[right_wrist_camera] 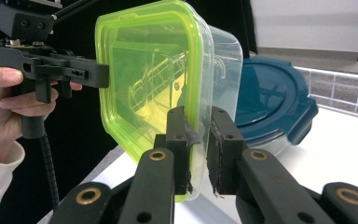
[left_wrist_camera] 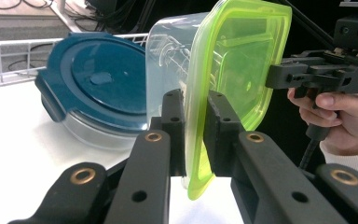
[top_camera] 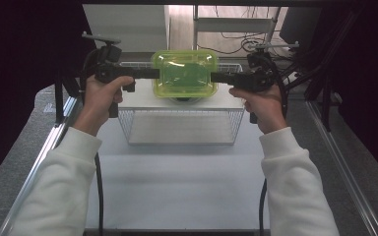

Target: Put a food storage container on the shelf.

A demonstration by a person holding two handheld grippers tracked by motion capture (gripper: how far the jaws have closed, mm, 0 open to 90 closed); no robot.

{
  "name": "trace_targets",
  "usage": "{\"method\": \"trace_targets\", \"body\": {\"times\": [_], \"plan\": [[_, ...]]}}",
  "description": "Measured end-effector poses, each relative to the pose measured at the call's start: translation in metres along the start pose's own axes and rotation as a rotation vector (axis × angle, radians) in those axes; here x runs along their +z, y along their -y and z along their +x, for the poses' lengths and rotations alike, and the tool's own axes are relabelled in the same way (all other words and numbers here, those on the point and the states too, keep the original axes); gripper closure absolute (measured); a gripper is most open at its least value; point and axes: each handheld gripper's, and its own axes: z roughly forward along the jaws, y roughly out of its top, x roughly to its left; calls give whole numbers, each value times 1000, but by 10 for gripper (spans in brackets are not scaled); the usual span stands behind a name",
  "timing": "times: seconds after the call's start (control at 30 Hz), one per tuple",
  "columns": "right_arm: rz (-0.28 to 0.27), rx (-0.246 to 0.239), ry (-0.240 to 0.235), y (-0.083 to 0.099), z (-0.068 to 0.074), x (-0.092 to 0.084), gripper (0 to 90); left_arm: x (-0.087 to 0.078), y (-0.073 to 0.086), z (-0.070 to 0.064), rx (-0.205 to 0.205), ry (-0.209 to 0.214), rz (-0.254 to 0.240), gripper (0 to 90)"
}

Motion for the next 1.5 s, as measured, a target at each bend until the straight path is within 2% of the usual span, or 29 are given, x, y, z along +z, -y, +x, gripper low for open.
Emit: {"method": "trace_targets", "body": {"times": [0.13,0.27,0.47,0.6,0.7,0.77,0.9,0.93,0.97,1.03,1.27,1.37,1.5], "plan": [[7,13,3,-8,-5,4,791,2,-8,3,-2,-10,4,801],[17,34,4,-16,-14,11,792,8,-16,13,-33,-11,17,801],[39,82,1,-16,-26,23,792,14,-16,21,-50,-30,26,803],[54,105,8,-17,-31,29,789,19,-16,28,-74,-31,35,803],[74,125,26,-18,-35,35,788,26,-15,37,-107,-37,42,804],[84,143,33,-18,-38,38,787,27,-16,41,-122,-29,32,803],[74,196,20,-18,-46,44,782,30,-20,46,-142,-30,18,800],[74,196,20,-18,-46,44,782,30,-20,46,-142,-30,18,800],[65,226,10,-18,-51,46,777,32,-22,50,-162,-24,8,800],[61,250,7,-19,-55,48,769,35,-23,54,-186,-19,-2,798],[60,312,32,-25,-65,57,744,44,-25,67,-255,5,-24,773],[49,358,25,-25,-71,61,736,46,-26,70,-266,2,-20,760],[40,384,25,-25,-74,66,720,49,-24,74,-287,10,-31,740]]}}
